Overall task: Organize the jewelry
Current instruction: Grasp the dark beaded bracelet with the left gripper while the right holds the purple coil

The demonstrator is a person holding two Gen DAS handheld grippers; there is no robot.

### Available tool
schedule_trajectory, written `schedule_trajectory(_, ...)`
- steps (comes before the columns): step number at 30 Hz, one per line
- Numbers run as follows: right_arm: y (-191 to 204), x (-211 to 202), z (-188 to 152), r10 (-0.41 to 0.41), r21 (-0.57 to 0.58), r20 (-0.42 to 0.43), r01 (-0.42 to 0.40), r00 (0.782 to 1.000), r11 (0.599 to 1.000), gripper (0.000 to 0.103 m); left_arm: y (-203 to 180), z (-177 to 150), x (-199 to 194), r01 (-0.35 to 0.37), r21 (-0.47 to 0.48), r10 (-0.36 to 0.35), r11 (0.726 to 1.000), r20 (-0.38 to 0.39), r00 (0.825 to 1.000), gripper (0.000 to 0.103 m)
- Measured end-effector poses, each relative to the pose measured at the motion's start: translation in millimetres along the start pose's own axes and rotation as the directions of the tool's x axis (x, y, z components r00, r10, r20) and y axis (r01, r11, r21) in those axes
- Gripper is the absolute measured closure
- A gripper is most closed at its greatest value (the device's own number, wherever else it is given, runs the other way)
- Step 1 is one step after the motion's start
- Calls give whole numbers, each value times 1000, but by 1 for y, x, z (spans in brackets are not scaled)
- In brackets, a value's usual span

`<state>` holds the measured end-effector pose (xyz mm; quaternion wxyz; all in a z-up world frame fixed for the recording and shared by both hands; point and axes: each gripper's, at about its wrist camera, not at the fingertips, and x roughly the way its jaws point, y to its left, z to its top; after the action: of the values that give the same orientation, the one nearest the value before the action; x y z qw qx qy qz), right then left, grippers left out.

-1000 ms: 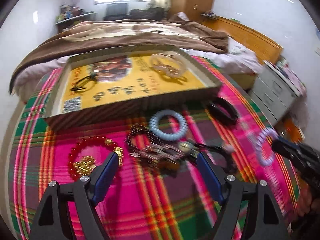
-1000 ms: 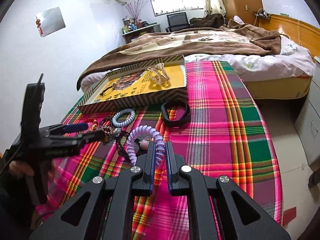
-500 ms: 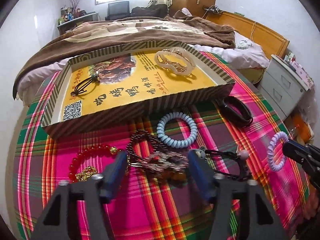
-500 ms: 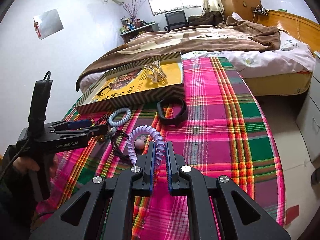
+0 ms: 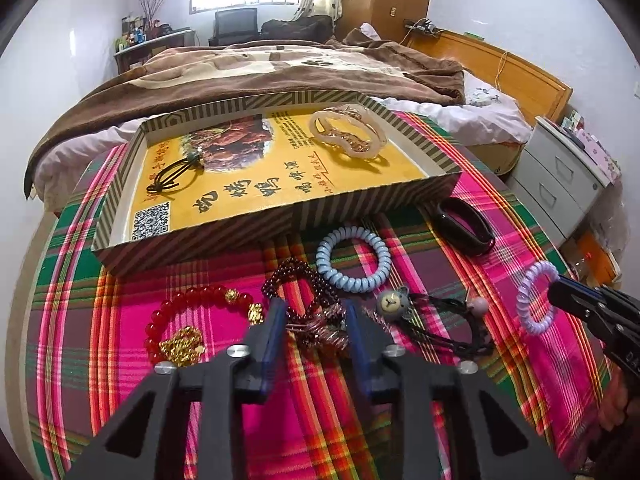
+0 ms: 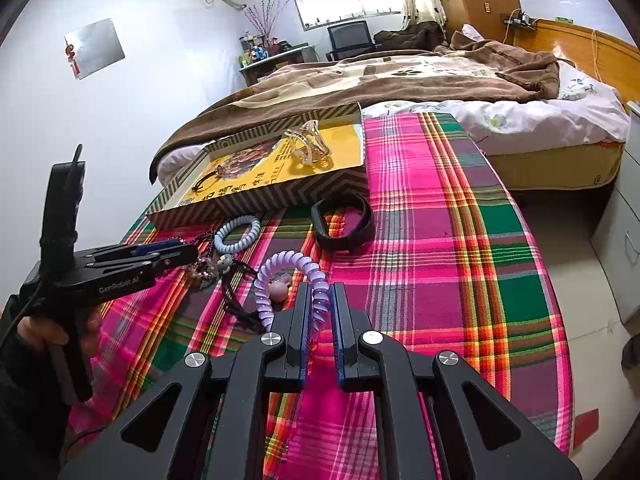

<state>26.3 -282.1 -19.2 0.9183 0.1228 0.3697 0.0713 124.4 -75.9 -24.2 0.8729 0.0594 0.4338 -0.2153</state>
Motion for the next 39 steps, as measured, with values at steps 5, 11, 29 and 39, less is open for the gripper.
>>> schedule_trajectory(5,-1,-1,1,-4,-2,4,4,1000,1000,93,-1,-14,-5,47,11,-46,999,-29,999,89)
schedule_trajectory(11,1,3,0,0,0,0,0,1000,1000,93,-12,-14,-13,85,100,-85,991,1,996,72)
schedule_trajectory(29,-9,2,0,-15,33,4,15,1000,999,93,-29,9,32,18,330,13,944,-89,996,43)
schedule_trajectory(39,-9,1,1,-18,32,9,17,1000,999,93,-24,13,19,6,294,11,956,-56,998,88)
